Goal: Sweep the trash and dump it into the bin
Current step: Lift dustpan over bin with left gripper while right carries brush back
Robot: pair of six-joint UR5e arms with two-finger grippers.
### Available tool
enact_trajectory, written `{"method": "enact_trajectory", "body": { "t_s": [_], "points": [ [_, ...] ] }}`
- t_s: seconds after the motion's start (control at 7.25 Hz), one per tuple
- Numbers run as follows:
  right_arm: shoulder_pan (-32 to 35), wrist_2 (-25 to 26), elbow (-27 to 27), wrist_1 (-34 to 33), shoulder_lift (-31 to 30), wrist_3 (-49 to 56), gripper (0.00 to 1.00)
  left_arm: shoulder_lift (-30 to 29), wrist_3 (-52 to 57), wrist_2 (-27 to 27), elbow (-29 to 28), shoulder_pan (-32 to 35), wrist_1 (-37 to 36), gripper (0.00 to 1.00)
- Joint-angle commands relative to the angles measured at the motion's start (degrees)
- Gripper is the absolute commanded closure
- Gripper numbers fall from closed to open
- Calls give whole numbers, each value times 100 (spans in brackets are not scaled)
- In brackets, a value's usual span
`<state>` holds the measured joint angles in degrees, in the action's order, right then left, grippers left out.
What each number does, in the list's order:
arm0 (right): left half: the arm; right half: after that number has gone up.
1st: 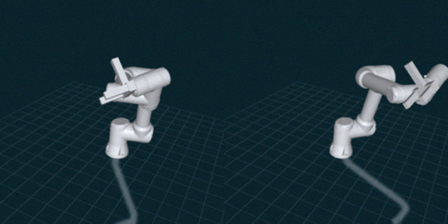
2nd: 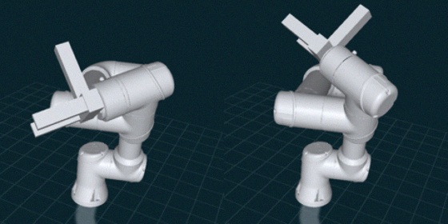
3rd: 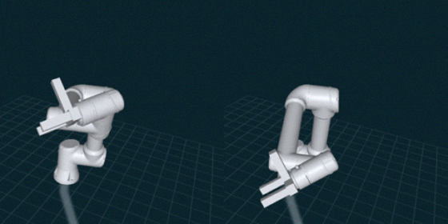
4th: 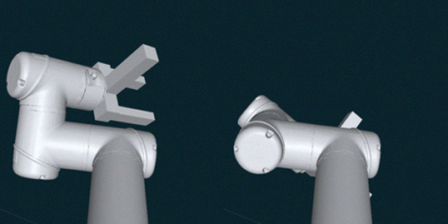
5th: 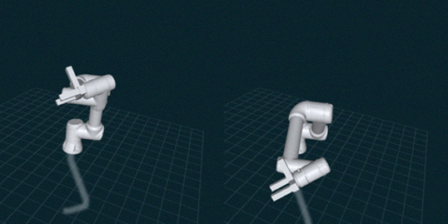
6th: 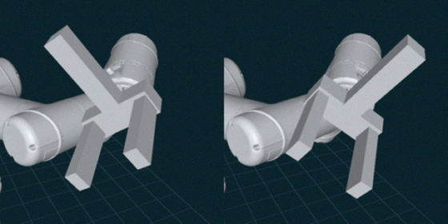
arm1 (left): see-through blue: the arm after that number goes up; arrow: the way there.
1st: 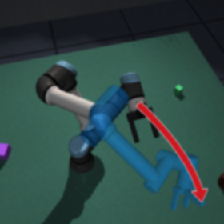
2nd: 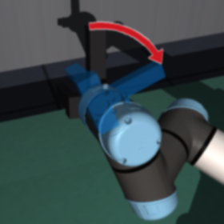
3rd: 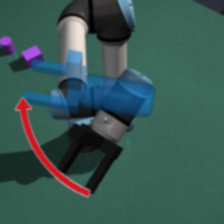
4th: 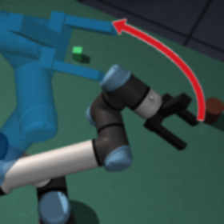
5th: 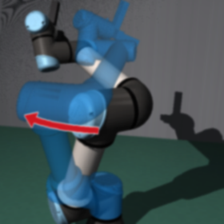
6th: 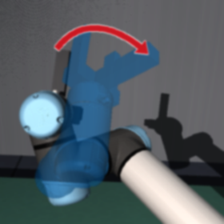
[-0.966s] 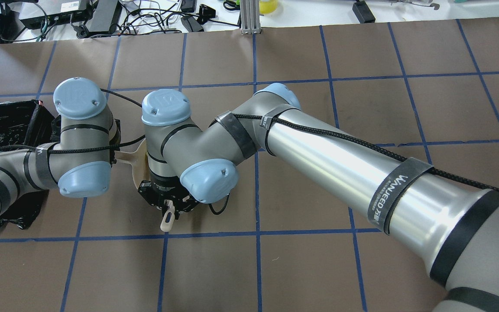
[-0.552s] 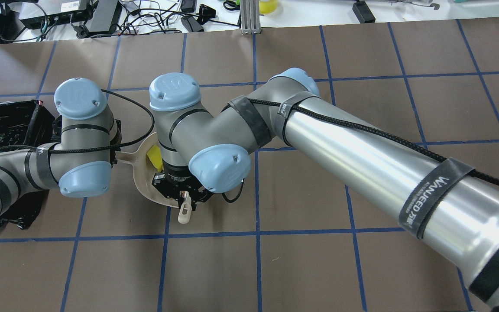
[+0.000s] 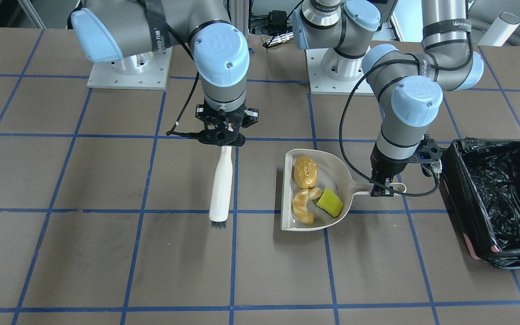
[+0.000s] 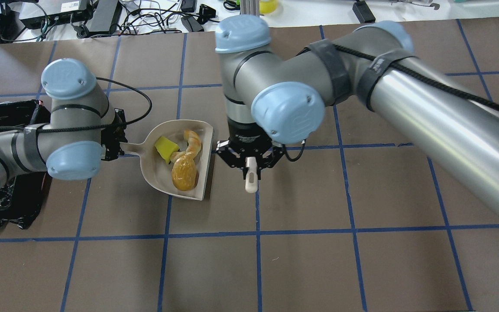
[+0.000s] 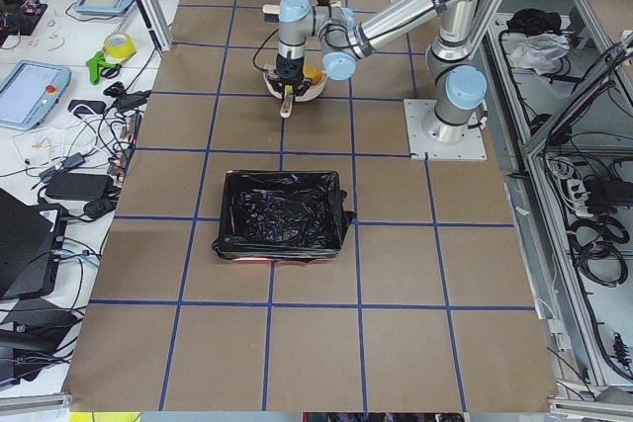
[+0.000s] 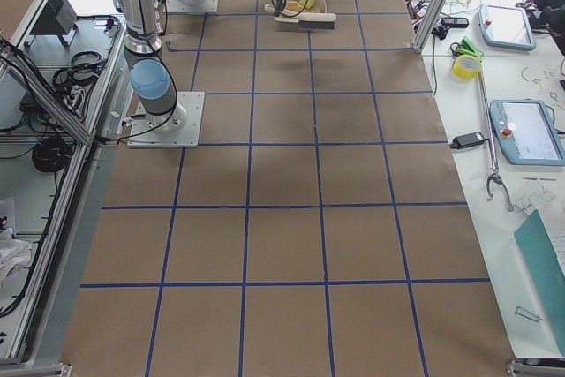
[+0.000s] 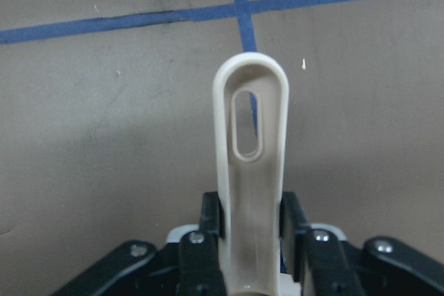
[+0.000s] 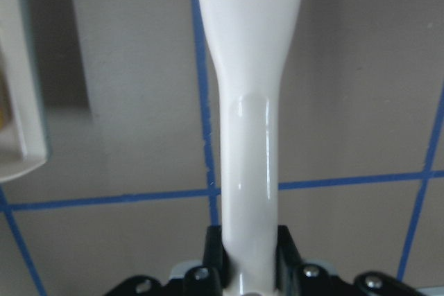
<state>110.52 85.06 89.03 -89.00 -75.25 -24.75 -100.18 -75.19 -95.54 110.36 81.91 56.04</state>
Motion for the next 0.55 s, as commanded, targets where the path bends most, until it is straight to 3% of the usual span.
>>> {"method": "enact_trajectory", "body": {
  "t_s": [0.0, 0.41],
  "points": [
    [-1010, 248, 9, 67, -51, 869, 91, 7, 144, 482, -847, -297, 1091, 100],
    [-2504, 677, 237, -151, 80, 2890, 91, -2, 574, 791, -1103, -806, 1119, 100]
  ]
}}
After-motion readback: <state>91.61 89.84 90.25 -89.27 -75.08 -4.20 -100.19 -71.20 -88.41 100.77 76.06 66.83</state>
